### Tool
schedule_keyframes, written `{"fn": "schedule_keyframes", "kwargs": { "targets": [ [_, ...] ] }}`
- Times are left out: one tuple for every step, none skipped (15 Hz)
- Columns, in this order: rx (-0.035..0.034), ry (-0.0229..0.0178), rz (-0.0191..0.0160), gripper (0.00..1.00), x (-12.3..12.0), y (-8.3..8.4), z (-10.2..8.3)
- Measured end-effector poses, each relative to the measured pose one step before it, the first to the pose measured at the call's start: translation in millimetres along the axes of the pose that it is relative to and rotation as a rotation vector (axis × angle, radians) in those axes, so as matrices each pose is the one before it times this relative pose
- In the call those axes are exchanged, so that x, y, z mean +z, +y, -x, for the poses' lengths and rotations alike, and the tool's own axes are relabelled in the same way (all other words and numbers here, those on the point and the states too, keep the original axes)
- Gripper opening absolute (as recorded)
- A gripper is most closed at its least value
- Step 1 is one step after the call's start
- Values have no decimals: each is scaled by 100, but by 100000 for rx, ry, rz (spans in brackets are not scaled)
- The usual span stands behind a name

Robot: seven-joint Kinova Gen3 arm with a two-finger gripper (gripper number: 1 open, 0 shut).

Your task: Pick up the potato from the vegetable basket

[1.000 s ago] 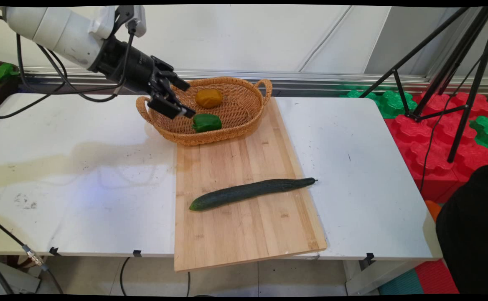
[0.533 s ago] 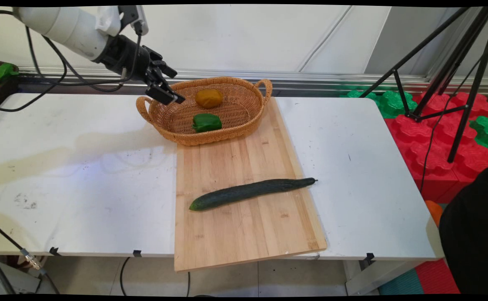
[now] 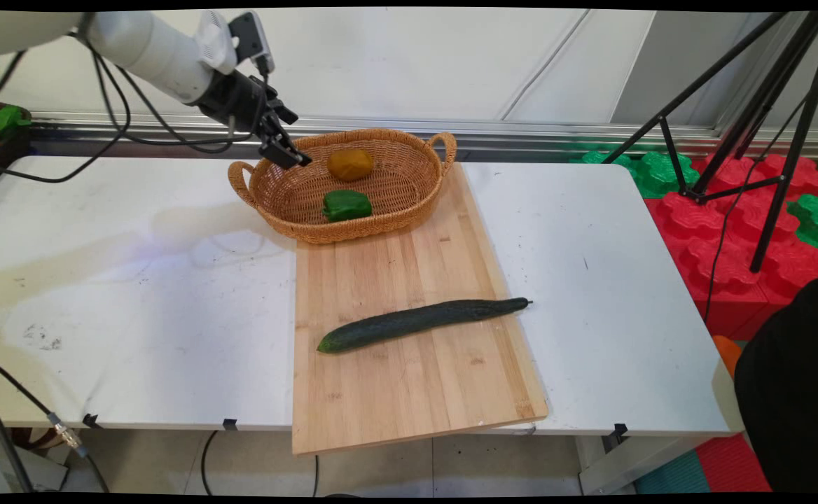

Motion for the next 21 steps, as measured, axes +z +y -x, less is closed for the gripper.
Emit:
{"fn": "schedule_keyframes", "kwargs": {
  "targets": [
    [642,-891,-647,100,855,-250,-47],
    [383,-549,-355,100,565,-148,-37],
    [789,-856,-399,100,1022,-188,-126],
    [686,-651,-169,100,897,-120,-137],
    [802,-661,-47,100,1022,-101,-180],
    [718,-492,150,100,884,-53,-194],
    [757,-464,218,100,1012,-65,-229],
    [704,-358,302,100,1014,-61,-260],
    [529,-117,244,100,857,-81,-277],
    [622,-127,277,100,964,-91,-323],
    [296,-79,164,100,524,-58,-170],
    [449,-147,214,100,761,-67,-257],
    [463,-223,214,100,819,-80,-252],
    [525,-330,194,100,776,-60,-208],
    [346,-327,356,100,616,-20,-109],
    [383,-430,540,100,682,14,-98],
    [331,-399,566,100,619,44,-77],
    [268,-309,458,100,513,35,-81],
    [140,-212,264,100,315,24,-41],
    [226,-239,234,100,422,11,-49],
    [148,-170,160,100,272,13,-45]
  ]
}}
